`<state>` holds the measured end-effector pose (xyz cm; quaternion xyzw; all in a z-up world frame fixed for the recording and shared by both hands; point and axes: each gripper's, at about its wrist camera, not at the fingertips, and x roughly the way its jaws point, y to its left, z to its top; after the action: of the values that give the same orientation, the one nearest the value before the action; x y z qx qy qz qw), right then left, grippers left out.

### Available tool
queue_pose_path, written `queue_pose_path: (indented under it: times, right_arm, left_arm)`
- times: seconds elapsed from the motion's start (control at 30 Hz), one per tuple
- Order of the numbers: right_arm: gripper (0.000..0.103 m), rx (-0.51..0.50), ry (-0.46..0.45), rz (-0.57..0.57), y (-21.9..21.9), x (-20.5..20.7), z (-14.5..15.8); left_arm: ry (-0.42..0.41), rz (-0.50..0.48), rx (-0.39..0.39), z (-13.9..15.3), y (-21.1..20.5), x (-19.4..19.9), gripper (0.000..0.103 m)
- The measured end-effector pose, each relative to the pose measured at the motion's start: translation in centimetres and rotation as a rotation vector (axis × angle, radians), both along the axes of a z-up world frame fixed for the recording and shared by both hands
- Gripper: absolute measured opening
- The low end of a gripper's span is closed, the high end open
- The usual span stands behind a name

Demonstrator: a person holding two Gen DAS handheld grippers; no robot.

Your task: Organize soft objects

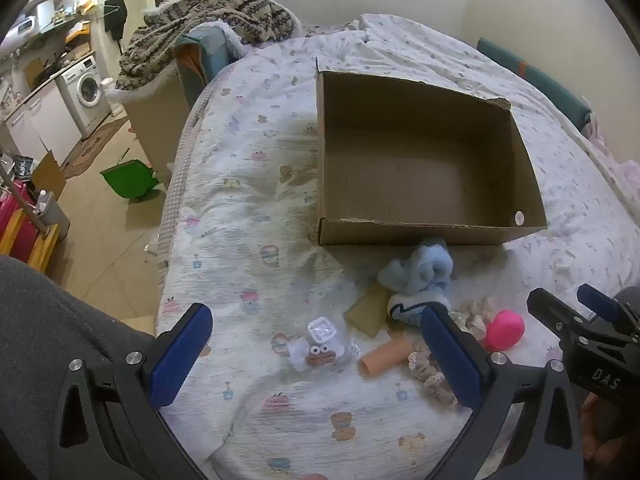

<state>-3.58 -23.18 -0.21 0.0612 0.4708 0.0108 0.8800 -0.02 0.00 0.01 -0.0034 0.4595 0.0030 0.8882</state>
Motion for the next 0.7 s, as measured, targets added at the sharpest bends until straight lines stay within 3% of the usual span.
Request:
queue_pose_path:
  times: [0.7]
  right_arm:
    - [0.103, 0.005, -0.008, -0.001, -0.10, 0.08, 0.07]
  left_arm:
    - [0.024, 0.014, -0.015, -0.37, 0.40, 0.15, 0.103]
